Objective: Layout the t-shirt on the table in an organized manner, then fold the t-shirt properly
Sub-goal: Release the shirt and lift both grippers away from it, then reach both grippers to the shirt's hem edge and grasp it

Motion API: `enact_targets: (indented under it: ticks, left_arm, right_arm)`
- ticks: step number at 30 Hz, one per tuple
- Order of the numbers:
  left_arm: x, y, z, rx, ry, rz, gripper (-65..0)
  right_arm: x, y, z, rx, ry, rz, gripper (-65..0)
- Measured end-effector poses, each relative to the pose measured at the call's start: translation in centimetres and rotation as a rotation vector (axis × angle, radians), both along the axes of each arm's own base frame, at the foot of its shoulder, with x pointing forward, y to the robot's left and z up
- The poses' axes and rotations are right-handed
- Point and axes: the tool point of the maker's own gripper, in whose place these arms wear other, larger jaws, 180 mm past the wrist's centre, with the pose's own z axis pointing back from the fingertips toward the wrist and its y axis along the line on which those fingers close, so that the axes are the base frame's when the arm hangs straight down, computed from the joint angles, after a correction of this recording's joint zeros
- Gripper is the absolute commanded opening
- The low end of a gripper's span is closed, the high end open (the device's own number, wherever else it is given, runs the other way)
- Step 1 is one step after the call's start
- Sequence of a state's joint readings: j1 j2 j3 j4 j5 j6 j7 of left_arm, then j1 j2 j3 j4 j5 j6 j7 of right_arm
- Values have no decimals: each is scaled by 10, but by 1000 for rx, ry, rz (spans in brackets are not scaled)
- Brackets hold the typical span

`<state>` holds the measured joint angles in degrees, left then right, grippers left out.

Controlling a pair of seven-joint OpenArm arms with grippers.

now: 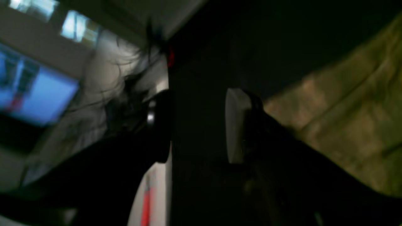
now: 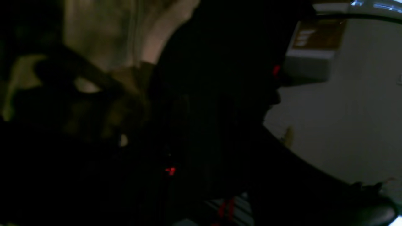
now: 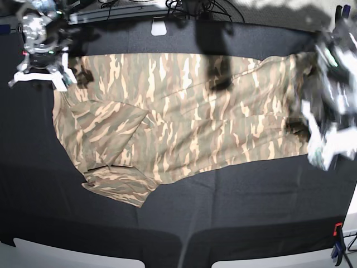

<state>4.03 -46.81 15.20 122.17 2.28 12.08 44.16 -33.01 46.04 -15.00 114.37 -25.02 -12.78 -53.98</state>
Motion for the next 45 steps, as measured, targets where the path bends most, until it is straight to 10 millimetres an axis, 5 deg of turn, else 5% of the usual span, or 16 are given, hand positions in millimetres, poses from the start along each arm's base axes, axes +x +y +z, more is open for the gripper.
enact_targets:
  ticks: [3,14,19,24,36,41,45]
  left_arm:
    - [23,2,-9,-95,74,-48,-398]
    - [83,79,-125,-514,490,93,-398]
    - [90,81,-162,-720,611,119,-398]
    - [72,61,-200,-845,762,128,-398]
    - [62,17,-191,-1051,872,17,-406]
    - [63,16,-190,-1053,867,9,-501]
    - [74,18,-184,-1076,797,5,-505]
  right_arm:
    - [3,13,-5,58,-24,-35,-493]
    - [6,43,-17,175,-54,-97,-493]
    - [6,43,-17,173,-52,-94,-493]
    - [5,44,-17,176,-51,-96,-493]
    - [6,44,-17,176,-52,-94,-494]
    - [13,42,-8,124,-92,-60,-494]
    - [15,42,-6,115,-105,-46,-494]
